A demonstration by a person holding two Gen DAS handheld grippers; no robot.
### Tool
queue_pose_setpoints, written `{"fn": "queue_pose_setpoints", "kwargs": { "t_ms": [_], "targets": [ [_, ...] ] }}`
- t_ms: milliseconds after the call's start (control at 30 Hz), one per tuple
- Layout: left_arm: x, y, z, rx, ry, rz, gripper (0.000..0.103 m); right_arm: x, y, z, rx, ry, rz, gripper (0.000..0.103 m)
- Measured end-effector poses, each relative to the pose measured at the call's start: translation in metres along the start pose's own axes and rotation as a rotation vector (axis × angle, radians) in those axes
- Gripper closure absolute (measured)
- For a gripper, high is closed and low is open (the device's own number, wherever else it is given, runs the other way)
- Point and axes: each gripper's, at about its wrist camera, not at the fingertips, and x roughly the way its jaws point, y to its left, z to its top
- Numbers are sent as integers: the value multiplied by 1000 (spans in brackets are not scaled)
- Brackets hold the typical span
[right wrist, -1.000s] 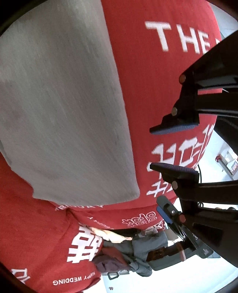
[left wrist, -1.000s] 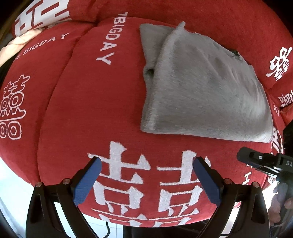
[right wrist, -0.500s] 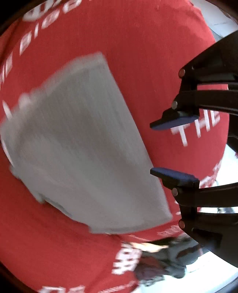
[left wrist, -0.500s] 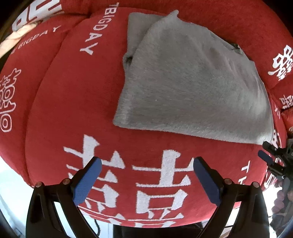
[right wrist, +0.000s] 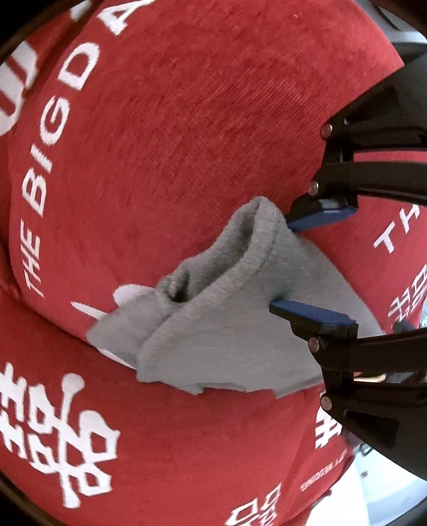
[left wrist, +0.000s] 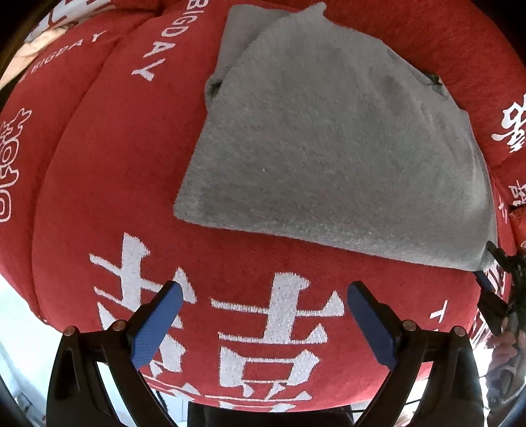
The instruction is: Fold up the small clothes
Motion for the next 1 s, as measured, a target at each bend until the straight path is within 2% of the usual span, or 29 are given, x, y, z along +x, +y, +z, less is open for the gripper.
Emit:
{"fn": "queue_pose_setpoints", "kwargs": {
  "t_ms": [33, 67, 333, 467, 567, 733, 900, 1000],
  "targets": [
    [0, 1, 0, 4, -1, 4, 3, 0, 1, 0, -8, 6, -3, 64],
    [0, 2, 0, 11, -1, 11, 3, -2, 1, 0, -19, 5, -13, 93],
    [8, -8, 2, 35, -4, 55, 3, -4, 13, -1, -129, 6, -117, 92],
    [3, -4, 2, 28, -2, 56, 3, -6, 18, -5, -167, 23, -137, 87],
    [3, -4, 1, 35, -3, 58, 3, -11, 21, -12, -204, 40, -173, 87],
    [3, -3, 2, 41, -4, 71, 3, -19, 28, -30, -278, 63, -177, 87],
    [1, 10, 6, 41, 9, 31, 3, -8, 40, -52, -368, 127, -182, 87],
    [-1, 11, 6, 72, 8, 43, 3, 5, 51, -65, -419, 172, -175, 85]
  ]
}}
